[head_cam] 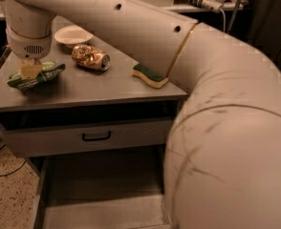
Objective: Place green jalapeno chip bag into middle drawer
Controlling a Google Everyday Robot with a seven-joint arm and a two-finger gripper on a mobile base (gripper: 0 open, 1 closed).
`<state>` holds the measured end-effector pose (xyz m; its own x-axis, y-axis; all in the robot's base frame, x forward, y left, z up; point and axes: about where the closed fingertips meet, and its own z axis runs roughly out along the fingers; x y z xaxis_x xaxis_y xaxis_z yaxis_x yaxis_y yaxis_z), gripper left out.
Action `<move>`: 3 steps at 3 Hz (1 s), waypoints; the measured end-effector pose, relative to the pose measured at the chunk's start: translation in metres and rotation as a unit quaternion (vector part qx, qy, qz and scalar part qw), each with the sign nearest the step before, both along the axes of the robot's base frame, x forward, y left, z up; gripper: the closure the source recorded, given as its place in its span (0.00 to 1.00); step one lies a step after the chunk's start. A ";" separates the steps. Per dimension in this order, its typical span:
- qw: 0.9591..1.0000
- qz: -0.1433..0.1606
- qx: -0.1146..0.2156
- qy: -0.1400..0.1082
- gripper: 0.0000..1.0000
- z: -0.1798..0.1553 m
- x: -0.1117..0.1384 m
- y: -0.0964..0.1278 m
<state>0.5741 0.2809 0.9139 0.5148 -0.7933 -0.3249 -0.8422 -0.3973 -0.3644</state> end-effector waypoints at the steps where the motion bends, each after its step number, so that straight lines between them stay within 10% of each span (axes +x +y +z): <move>1: 1.000 -0.024 -0.005 0.006 1.00 0.009 -0.034 -0.021; 3: 0.999 -0.045 -0.016 0.009 1.00 0.009 -0.079 -0.044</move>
Offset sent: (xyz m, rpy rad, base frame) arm -0.1259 -0.0677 0.0118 -0.0362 0.0323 -0.1424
